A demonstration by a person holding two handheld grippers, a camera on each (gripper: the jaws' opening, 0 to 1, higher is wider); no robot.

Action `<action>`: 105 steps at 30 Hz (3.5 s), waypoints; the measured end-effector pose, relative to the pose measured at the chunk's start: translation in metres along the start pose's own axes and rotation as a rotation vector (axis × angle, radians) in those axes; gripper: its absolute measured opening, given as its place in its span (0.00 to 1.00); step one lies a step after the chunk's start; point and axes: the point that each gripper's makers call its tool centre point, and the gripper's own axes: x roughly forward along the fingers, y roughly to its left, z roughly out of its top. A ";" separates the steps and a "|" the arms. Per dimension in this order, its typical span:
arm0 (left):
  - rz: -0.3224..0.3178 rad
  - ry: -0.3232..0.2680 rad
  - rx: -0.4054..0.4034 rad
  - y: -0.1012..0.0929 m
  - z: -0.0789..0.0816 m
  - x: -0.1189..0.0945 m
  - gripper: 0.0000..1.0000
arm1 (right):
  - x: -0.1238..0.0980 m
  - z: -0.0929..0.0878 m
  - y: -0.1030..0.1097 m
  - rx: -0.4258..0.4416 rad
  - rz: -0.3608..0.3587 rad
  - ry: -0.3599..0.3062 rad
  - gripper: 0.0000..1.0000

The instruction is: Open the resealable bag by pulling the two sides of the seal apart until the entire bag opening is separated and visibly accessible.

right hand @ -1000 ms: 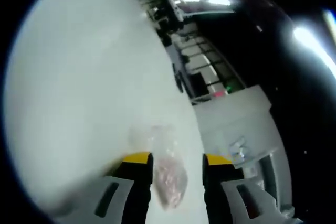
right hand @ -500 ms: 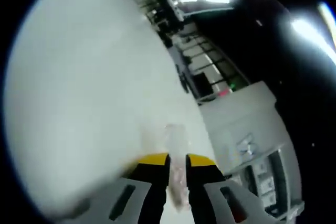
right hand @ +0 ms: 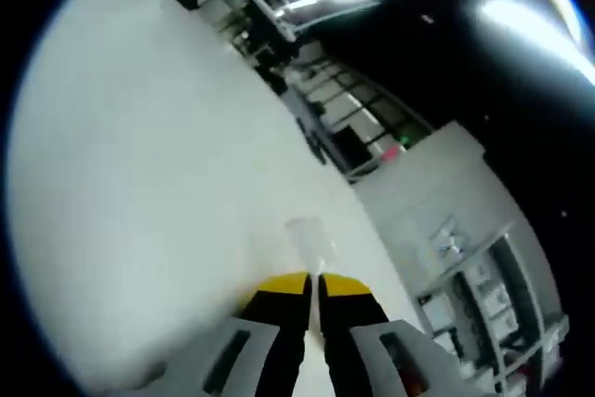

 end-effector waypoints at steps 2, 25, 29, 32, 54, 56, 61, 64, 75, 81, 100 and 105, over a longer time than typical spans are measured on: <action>0.000 -0.002 0.001 0.000 0.001 0.000 0.83 | 0.001 0.000 0.000 0.010 0.002 -0.002 0.00; -0.008 -0.003 0.017 -0.005 0.005 -0.001 0.83 | -0.005 -0.006 0.000 0.277 -0.009 0.018 0.00; -0.007 -0.004 0.016 -0.004 0.005 -0.001 0.83 | -0.004 -0.006 -0.002 0.284 -0.012 0.015 0.00; -0.008 -0.002 0.017 -0.005 0.004 -0.001 0.83 | -0.006 -0.003 -0.010 0.310 -0.039 -0.014 0.00; -0.017 0.001 0.016 -0.009 0.003 -0.002 0.83 | -0.029 0.023 -0.047 0.293 -0.144 -0.086 0.00; -0.017 0.001 0.017 -0.009 0.003 -0.003 0.83 | -0.034 0.026 -0.051 0.292 -0.158 -0.097 0.00; -0.007 -0.004 0.015 -0.006 0.005 -0.004 0.83 | -0.039 0.031 -0.055 0.299 -0.156 -0.110 0.00; -0.007 -0.004 0.016 -0.006 0.005 -0.004 0.83 | -0.041 0.035 -0.060 0.301 -0.162 -0.121 0.00; -0.020 -0.013 0.027 -0.012 0.011 -0.005 0.83 | -0.052 0.049 -0.068 0.300 -0.158 -0.166 0.00; -0.027 -0.016 0.034 -0.016 0.013 -0.005 0.83 | -0.062 0.053 -0.068 0.375 -0.147 -0.191 0.00; -0.039 -0.024 0.050 -0.023 0.019 -0.008 0.83 | -0.077 0.058 -0.067 0.463 -0.113 -0.228 0.00; -0.037 -0.024 0.054 -0.024 0.020 -0.009 0.83 | -0.080 0.059 -0.066 0.499 -0.106 -0.242 0.00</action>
